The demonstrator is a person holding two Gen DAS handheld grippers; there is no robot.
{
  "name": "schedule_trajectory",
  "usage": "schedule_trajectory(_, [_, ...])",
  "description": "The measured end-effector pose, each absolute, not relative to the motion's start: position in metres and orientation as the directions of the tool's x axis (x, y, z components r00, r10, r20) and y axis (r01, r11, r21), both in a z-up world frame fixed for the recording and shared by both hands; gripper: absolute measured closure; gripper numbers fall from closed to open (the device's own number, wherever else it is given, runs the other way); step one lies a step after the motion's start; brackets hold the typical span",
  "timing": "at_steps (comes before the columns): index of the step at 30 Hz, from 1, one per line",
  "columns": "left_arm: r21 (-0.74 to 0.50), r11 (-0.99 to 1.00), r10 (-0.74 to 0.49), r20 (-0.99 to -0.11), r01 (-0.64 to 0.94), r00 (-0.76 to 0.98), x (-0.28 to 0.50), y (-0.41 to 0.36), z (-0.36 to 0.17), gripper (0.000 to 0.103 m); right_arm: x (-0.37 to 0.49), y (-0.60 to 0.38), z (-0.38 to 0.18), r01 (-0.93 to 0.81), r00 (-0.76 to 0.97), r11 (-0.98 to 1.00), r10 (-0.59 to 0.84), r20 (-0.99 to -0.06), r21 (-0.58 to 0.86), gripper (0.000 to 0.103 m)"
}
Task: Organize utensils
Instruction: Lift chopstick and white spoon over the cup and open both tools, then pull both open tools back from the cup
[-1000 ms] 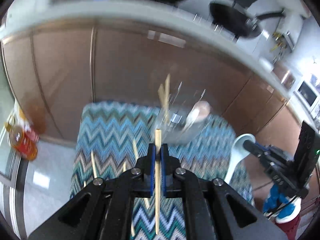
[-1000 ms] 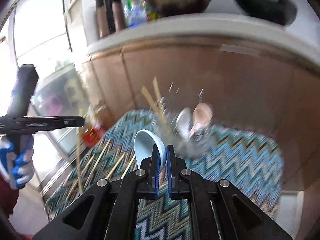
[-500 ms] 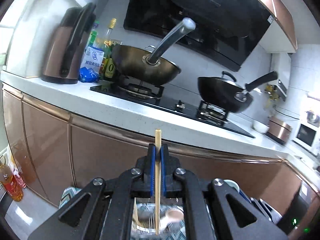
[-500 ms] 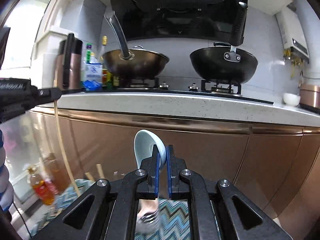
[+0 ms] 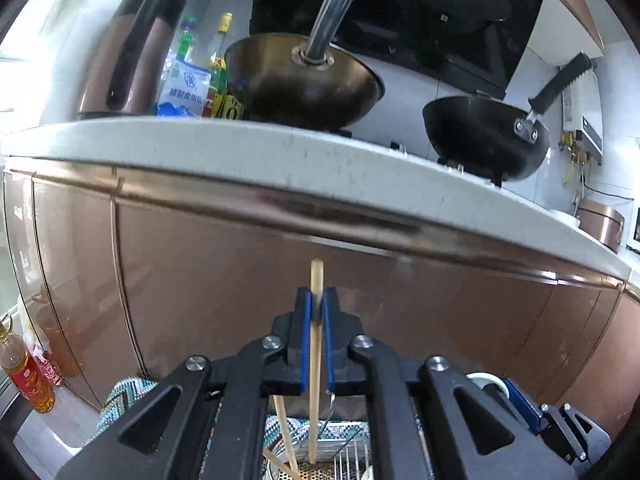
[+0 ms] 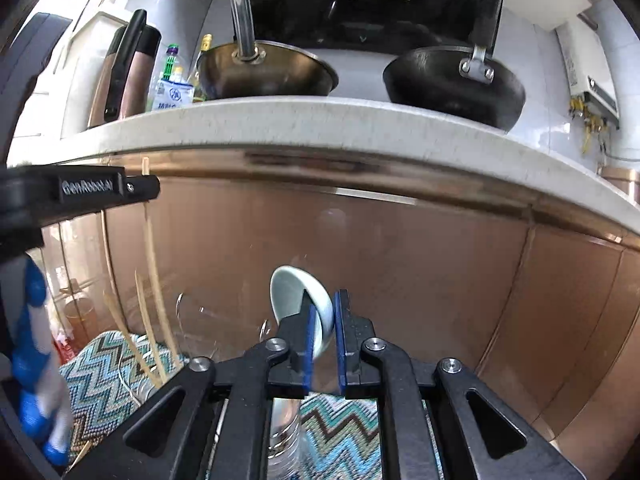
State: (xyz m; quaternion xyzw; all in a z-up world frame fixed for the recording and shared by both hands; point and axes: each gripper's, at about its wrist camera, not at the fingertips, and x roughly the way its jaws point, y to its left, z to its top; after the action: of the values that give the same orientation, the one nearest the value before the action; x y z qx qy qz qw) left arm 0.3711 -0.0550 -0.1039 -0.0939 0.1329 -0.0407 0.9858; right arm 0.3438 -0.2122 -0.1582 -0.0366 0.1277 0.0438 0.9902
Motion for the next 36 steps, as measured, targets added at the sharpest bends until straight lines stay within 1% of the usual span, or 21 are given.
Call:
schedule_trajectory(1, [-0.191, 0.98, -0.11, -0.26, 0.061, 0.959, 0.37, -0.055, -0.106, 0.096, 0.342, -0.212, -0.16, -0.102, 0.963, 0.993, 0.084, -0.256, -0.058, 0.083])
schedule_trajectory(2, [-0.19, 0.98, -0.115, -0.259, 0.066, 0.959, 0.369, -0.054, -0.107, 0.095, 0.341, -0.212, -0.16, -0.106, 0.964, 0.993, 0.088, -0.252, -0.055, 0.077])
schedule_trajectory(3, [-0.189, 0.979, -0.118, -0.256, 0.07, 0.959, 0.366, -0.053, -0.106, 0.088, 0.337, -0.212, -0.158, -0.106, 0.966, 0.993, 0.09, -0.242, -0.055, 0.071])
schedule_trajectory(4, [-0.19, 0.979, -0.121, -0.249, 0.074, 0.961, 0.362, -0.051, -0.102, 0.083, 0.333, -0.212, -0.155, -0.102, 0.969, 0.993, 0.087, -0.233, -0.056, 0.069])
schedule_trajectory(5, [-0.191, 0.979, -0.119, -0.24, 0.073, 0.963, 0.357, -0.049, -0.098, 0.073, 0.331, -0.212, -0.152, -0.101, 0.969, 0.993, 0.087, -0.23, -0.053, 0.069])
schedule_trajectory(6, [-0.191, 0.979, -0.115, -0.231, 0.071, 0.966, 0.353, -0.047, -0.094, 0.07, 0.329, -0.213, -0.149, -0.1, 0.97, 0.994, 0.086, -0.228, -0.048, 0.069])
schedule_trajectory(9, [-0.185, 0.98, -0.111, -0.213, 0.071, 0.971, 0.335, -0.038, -0.074, 0.07, 0.318, -0.217, -0.135, -0.087, 0.973, 0.995, 0.077, -0.219, -0.037, 0.069])
schedule_trajectory(13, [-0.16, 0.986, -0.087, -0.217, 0.053, 0.972, 0.303, -0.025, -0.046, 0.07, 0.294, -0.215, -0.116, -0.081, 0.975, 0.996, 0.072, -0.21, -0.035, 0.069])
schedule_trajectory(19, [-0.078, 0.997, -0.032, -0.218, 0.015, 0.975, 0.242, -0.014, -0.018, 0.069, 0.247, -0.21, -0.09, -0.075, 0.977, 0.997, 0.068, -0.203, -0.027, 0.069])
schedule_trajectory(22, [-0.046, 0.999, 0.001, -0.207, -0.011, 0.978, 0.208, -0.01, -0.01, 0.066, 0.22, -0.208, -0.077, -0.071, 0.979, 0.997, 0.066, -0.193, -0.02, 0.069])
schedule_trajectory(24, [-0.023, 0.999, 0.02, -0.199, -0.025, 0.98, 0.185, -0.01, -0.008, 0.06, 0.201, -0.207, -0.068, -0.071, 0.981, 0.997, 0.067, -0.182, -0.017, 0.069])
schedule_trajectory(26, [-0.006, 0.999, 0.033, -0.19, -0.034, 0.981, 0.168, -0.01, -0.007, 0.058, 0.187, -0.206, -0.061, -0.071, 0.982, 0.997, 0.067, -0.175, -0.015, 0.067])
schedule_trajectory(30, [0.006, 0.999, 0.04, -0.184, -0.039, 0.982, 0.132, -0.008, -0.007, 0.057, 0.155, -0.207, -0.052, -0.061, 0.986, 0.998, 0.059, -0.158, -0.005, 0.06])
schedule_trajectory(36, [0.012, 0.999, 0.037, -0.18, -0.036, 0.983, 0.098, -0.004, -0.005, 0.056, 0.118, -0.211, -0.043, -0.057, 0.989, 0.998, 0.058, -0.137, 0.008, 0.057])
